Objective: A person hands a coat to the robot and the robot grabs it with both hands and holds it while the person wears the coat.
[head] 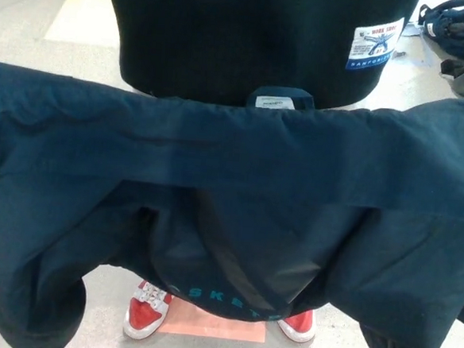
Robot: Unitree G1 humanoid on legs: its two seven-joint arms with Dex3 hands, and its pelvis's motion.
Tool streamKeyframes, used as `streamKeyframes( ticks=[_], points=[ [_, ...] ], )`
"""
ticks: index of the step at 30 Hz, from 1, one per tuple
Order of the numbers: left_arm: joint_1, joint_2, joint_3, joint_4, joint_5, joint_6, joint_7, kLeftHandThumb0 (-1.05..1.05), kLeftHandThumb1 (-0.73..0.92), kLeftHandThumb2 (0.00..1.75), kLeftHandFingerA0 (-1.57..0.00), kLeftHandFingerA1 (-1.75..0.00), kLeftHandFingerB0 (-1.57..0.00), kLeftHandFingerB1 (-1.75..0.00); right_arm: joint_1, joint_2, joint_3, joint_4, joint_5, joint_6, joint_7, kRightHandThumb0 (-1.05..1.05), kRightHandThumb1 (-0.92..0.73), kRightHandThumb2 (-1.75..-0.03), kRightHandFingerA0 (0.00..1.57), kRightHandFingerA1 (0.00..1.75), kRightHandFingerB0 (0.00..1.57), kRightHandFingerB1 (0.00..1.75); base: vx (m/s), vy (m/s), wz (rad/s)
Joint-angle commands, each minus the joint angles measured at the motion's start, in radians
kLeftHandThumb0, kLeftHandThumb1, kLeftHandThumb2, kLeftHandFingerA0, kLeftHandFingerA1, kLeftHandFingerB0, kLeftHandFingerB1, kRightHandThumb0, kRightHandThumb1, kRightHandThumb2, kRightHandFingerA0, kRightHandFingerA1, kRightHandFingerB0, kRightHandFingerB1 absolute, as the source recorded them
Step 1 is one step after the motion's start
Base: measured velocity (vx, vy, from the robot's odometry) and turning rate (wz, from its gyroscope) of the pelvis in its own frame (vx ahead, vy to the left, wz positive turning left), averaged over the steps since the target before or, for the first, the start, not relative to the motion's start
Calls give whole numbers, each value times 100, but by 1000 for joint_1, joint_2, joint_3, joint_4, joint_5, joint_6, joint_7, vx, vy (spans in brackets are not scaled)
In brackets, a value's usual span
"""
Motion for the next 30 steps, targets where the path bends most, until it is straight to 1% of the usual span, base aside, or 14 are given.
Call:
streamKeyframes(
  ticks=[1, 3, 7, 9, 11, 13, 16, 17, 18, 22, 23, 24, 27, 30],
  points=[
    [11, 106, -73, -76, 203, -258, 450, -42, 80, 65, -64, -40, -43, -34, 57, -111, 12, -159, -147, -208, -257, -34, -89, -66, 61, 43, 33, 34, 0, 0, 0],
    [57, 132, -17, -189, 172, -312, 451, -39, 79, 64, -68, -41, -45, -34, 92, -121, -22, -215, -143, -284, -326, -30, -88, -66, 69, 47, 38, 37, 0, 0, 0],
    [120, 164, 31, -340, 153, -361, 441, -31, 78, 64, -76, -43, -46, -35, 143, -124, -74, -292, -131, -391, -406, -25, -87, -66, 80, 52, 39, 38, 0, 0, 0],
    [178, 205, 71, -485, 178, -438, 490, -17, 74, 62, -81, -47, -50, -37, 214, -127, -130, -410, -96, -480, -401, -19, -89, -66, 87, 58, 36, 39, 0, 0, 0],
    [204, 223, 95, -546, 179, -511, 508, -14, 70, 60, -84, -49, -49, -37, 254, -133, -157, -479, -92, -508, -398, -17, -89, -66, 89, 59, 36, 39, 0, 0, 0],
    [293, 260, 165, -744, 185, -550, 486, -17, 72, 61, -84, -47, -51, -37, 332, -151, -217, -623, -106, -560, -403, -11, -84, -64, 93, 58, 39, 40, 0, 0, 0],
    [344, 276, 214, -860, 192, -568, 473, -14, 71, 61, -86, -48, -53, -37, 368, -153, -255, -697, -101, -599, -390, -11, -85, -65, 93, 58, 40, 40, 0, 0, 0],
    [377, 282, 253, -934, 201, -596, 478, -13, 70, 61, -89, -48, -57, -39, 401, -146, -281, -762, -66, -615, -356, -11, -84, -66, 91, 59, 44, 42, 0, 0, 0],
    [428, 273, 304, -1036, 192, -621, 470, -15, 68, 61, -93, -49, -64, -41, 432, -141, -310, -832, -43, -636, -338, -2, -81, -63, 93, 59, 53, 44, 0, 0, 0],
    [510, 258, 392, -1199, 186, -667, 441, -19, 67, 60, -90, -50, -68, -43, 496, -130, -362, -963, -9, -657, -297, -2, -79, -63, 93, 59, 58, 46, 0, 0, 0],
    [529, 250, 423, -1241, 164, -712, 428, -26, 70, 60, -90, -51, -73, -45, 507, -125, -380, -998, -2, -683, -298, -1, -77, -62, 95, 60, 62, 48, 0, 0, 0],
    [558, 242, 459, -1293, 142, -750, 410, -20, 66, 59, -86, -51, -73, -45, 517, -116, -404, -1042, -8, -704, -305, -1, -76, -62, 96, 61, 63, 48, 0, 0, 0],
    [618, 223, 531, -1408, 115, -771, 364, -15, 60, 58, -84, -50, -76, -46, 535, -96, -434, -1122, 14, -726, -292, -3, -74, -61, 97, 62, 65, 49, 0, 0, 0],
    [650, 182, 560, -1479, 83, -793, 353, -19, 59, 58, -92, -52, -82, -48, 544, -79, -459, -1178, 19, -738, -292, -4, -72, -61, 99, 62, 66, 50, 0, 0, 0]
  ],
)
